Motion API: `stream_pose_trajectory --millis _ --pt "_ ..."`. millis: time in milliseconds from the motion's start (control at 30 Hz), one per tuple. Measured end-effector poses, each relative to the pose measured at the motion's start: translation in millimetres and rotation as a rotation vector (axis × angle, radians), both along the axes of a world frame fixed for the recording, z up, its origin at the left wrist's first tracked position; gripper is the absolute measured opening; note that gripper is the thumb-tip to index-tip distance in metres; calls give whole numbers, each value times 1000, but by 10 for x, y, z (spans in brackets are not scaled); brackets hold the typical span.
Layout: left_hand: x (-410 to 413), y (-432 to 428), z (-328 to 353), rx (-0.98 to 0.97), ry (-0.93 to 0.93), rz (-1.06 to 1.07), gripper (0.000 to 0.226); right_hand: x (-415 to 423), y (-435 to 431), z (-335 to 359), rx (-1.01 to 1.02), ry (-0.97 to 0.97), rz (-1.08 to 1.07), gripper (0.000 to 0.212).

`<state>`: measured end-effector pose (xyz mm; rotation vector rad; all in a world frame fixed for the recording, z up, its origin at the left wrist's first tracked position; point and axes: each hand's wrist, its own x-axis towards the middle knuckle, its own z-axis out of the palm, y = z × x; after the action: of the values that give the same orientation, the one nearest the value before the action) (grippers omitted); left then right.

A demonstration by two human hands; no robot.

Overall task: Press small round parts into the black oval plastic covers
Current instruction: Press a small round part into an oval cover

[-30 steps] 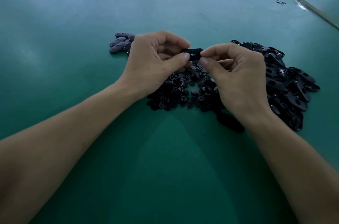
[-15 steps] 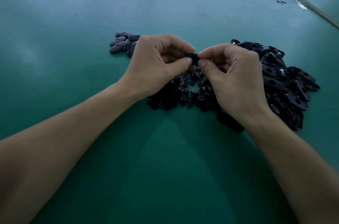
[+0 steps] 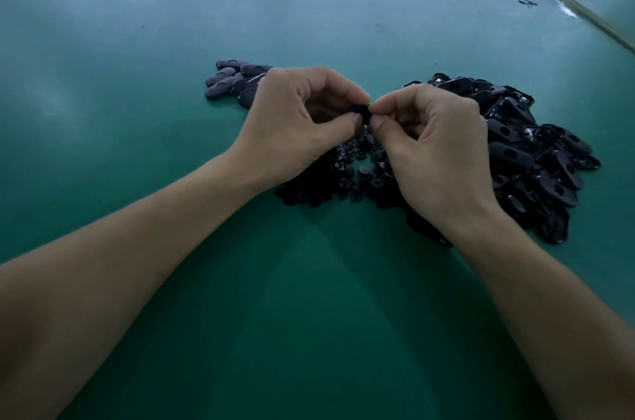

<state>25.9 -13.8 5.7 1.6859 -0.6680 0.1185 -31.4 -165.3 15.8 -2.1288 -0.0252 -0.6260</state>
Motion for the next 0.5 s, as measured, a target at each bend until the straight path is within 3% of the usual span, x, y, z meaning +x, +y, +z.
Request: stream_pose_trajectory --millis 267,500 --pt "-4 -2 1 6 -17 22 27 -4 2 18 10 14 8 16" --pt "-12 -23 -19 93 -150 60 26 -18 28 -3 22 17 -15 24"
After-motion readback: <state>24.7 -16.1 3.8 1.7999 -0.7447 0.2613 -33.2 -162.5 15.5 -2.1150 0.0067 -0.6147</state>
